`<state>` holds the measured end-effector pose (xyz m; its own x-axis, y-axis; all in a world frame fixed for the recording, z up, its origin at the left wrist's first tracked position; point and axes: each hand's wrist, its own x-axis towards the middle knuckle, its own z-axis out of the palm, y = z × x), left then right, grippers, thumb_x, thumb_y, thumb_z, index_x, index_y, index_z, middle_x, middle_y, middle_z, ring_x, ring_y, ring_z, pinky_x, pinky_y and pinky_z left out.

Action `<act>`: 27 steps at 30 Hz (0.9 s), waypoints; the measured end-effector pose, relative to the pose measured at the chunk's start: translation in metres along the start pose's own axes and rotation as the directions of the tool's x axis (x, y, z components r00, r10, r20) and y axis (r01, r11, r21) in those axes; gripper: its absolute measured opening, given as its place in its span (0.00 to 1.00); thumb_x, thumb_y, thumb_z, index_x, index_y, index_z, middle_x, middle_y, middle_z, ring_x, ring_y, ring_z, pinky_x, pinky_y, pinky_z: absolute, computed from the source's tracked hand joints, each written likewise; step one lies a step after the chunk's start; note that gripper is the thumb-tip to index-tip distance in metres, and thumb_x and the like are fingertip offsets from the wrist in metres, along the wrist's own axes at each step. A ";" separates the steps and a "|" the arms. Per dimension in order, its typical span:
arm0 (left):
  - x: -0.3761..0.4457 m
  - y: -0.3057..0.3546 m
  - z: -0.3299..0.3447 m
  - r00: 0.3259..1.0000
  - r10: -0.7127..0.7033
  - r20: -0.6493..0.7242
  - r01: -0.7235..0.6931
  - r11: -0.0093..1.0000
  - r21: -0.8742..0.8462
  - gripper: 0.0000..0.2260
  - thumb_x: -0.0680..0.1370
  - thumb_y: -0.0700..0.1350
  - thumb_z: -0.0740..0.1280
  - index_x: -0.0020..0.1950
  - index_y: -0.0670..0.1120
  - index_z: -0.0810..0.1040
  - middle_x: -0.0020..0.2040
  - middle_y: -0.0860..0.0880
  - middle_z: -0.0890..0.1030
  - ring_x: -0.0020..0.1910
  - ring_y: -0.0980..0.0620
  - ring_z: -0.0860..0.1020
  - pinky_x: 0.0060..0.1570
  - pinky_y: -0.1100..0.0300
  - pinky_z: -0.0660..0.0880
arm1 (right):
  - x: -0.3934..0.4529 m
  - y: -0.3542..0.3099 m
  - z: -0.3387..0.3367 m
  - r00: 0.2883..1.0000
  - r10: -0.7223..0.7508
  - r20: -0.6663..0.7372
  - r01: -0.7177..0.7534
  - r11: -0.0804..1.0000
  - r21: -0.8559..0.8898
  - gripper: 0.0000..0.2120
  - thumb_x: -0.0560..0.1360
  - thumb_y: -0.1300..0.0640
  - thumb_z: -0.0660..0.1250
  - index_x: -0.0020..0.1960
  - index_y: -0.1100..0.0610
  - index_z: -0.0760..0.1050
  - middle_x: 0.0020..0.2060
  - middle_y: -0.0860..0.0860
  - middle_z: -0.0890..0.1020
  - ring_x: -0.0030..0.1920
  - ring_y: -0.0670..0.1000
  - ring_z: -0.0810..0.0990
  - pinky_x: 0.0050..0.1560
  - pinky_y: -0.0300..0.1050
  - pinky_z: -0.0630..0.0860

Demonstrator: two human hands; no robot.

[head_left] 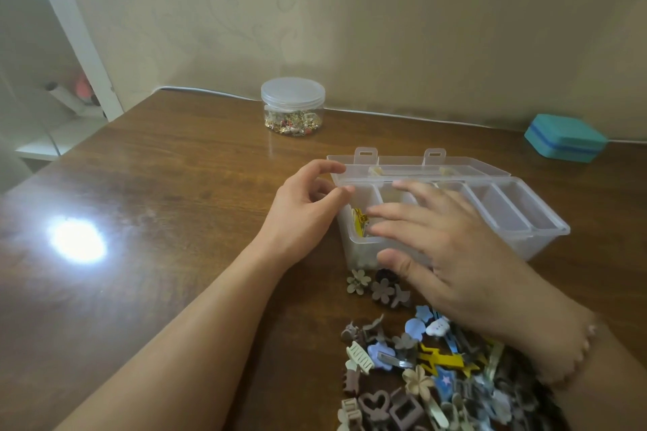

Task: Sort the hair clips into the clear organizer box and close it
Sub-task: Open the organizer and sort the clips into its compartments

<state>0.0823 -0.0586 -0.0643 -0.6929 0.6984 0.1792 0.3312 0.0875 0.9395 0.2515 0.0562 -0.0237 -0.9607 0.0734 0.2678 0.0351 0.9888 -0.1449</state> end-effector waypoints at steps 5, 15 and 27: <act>0.001 0.000 0.000 1.000 -0.024 -0.013 0.023 1.000 -0.009 0.16 0.77 0.50 0.66 0.65 0.54 0.75 0.48 0.51 0.85 0.51 0.53 0.83 0.56 0.51 0.78 | -0.012 -0.007 -0.038 0.999 -0.046 0.000 0.045 0.979 0.200 0.06 0.72 0.46 0.65 0.43 0.44 0.79 0.36 0.38 0.79 0.42 0.43 0.78 0.42 0.39 0.75; 0.001 0.002 0.001 0.999 -0.030 -0.033 0.030 1.000 -0.005 0.18 0.74 0.51 0.65 0.64 0.54 0.76 0.46 0.48 0.85 0.50 0.47 0.83 0.53 0.49 0.78 | -0.023 -0.020 -0.044 0.779 0.202 0.594 -0.122 0.977 -0.173 0.14 0.70 0.37 0.68 0.53 0.38 0.75 0.36 0.40 0.73 0.40 0.40 0.72 0.43 0.39 0.72; 0.003 0.000 0.001 0.999 -0.029 -0.028 0.029 1.000 -0.003 0.14 0.79 0.45 0.65 0.64 0.53 0.76 0.47 0.49 0.85 0.50 0.49 0.82 0.46 0.62 0.76 | -0.025 0.009 -0.062 0.881 0.147 0.450 -0.230 0.964 0.135 0.09 0.70 0.37 0.65 0.48 0.37 0.76 0.41 0.42 0.79 0.39 0.44 0.78 0.36 0.38 0.75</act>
<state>0.0811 -0.0561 -0.0641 -0.7197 0.6757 0.1596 0.3089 0.1058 0.9452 0.2932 0.0715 0.0274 -0.9651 0.1518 -0.2136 0.2175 0.9186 -0.3299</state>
